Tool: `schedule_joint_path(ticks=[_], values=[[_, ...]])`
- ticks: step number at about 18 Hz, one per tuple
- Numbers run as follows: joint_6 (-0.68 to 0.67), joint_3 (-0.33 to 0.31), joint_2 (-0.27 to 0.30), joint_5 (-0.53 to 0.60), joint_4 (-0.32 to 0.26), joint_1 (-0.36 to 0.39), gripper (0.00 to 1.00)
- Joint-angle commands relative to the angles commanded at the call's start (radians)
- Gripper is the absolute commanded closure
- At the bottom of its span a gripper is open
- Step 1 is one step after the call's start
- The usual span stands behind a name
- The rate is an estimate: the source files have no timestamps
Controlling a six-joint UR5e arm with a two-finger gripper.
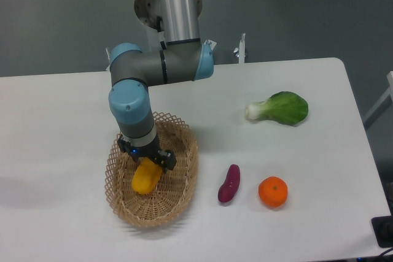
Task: Pick up the mango from the basket
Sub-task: 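Lower the gripper onto the yellow mango and close on it, then lift the yellow mango out of the basket and carry it away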
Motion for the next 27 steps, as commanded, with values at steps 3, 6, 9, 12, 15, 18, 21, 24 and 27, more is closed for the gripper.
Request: schedule_joint_path(ticks=[3, 6, 9, 12, 15, 18, 21, 24, 27], values=[[0.005, 0.003, 0.002, 0.0, -0.002, 0.0, 0.56], [0.005, 0.008, 0.005, 0.0, -0.002, 0.0, 0.6], [0.006, 0.032, 0.012, -0.002, -0.003, 0.002, 0.6], [0.014, 0.095, 0.05, -0.005, -0.018, 0.017, 0.59], [0.032, 0.176, 0.084, -0.012, -0.049, 0.087, 0.59], [0.083, 0.253, 0.104, -0.044, -0.119, 0.175, 0.59], [0.224, 0.291, 0.129, -0.052, -0.158, 0.276, 0.59], [0.354, 0.291, 0.153, -0.101, -0.233, 0.389, 0.59], [0.536, 0.293, 0.178, -0.121, -0.279, 0.494, 0.59]])
